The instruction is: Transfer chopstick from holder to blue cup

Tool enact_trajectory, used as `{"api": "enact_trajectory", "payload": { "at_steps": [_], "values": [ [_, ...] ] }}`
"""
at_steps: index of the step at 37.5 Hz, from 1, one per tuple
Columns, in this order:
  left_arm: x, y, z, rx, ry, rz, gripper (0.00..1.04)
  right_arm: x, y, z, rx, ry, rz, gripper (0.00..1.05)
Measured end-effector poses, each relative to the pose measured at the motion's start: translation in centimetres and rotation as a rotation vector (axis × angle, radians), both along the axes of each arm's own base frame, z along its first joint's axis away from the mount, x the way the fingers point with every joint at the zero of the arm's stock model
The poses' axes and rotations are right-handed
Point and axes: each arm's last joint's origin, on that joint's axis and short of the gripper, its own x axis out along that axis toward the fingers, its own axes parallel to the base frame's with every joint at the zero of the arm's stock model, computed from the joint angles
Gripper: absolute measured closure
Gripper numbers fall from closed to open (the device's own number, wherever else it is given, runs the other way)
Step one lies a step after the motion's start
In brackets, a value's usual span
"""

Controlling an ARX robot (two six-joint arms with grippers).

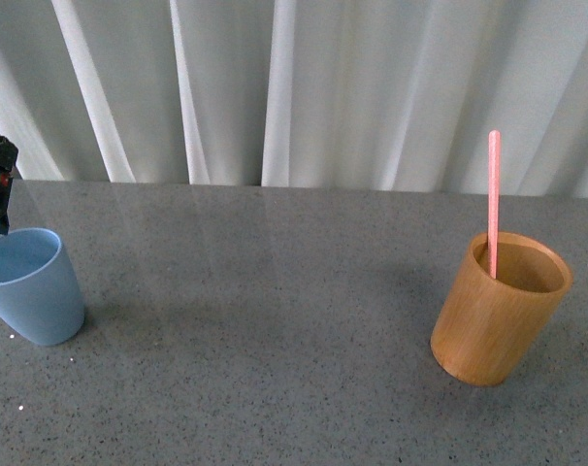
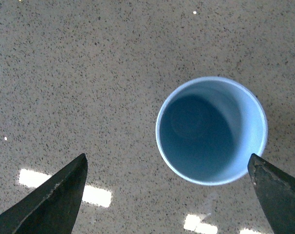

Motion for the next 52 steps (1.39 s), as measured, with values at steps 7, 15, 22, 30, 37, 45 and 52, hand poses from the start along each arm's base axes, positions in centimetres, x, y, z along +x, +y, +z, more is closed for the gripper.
{"api": "enact_trajectory", "payload": {
  "at_steps": [7,15,22,30,37,45,52],
  "values": [
    [1.3,0.7,-0.6,0.013,0.01,0.016,0.07,0.0,0.0,0.0,0.0,0.0,0.0,0.1],
    [2.5,2.2,-2.3,0.027,0.043,0.047,0.07,0.0,0.0,0.0,0.0,0.0,0.0,0.1],
    [2.8,2.3,-3.8,0.024,0.072,0.05,0.07,0.0,0.0,0.0,0.0,0.0,0.0,0.1],
    [3.1,1.9,-4.7,0.027,0.084,0.038,0.07,0.0,0.0,0.0,0.0,0.0,0.0,0.1],
    [3.6,1.6,-6.4,0.034,0.123,0.037,0.08,0.0,0.0,0.0,0.0,0.0,0.0,0.1],
    [4.4,1.0,-6.2,0.044,0.119,0.004,0.37,0.0,0.0,0.0,0.0,0.0,0.0,0.1],
    [4.5,-0.3,-5.6,0.068,0.148,-0.092,0.71,0.0,0.0,0.0,0.0,0.0,0.0,0.1]
  ]
}}
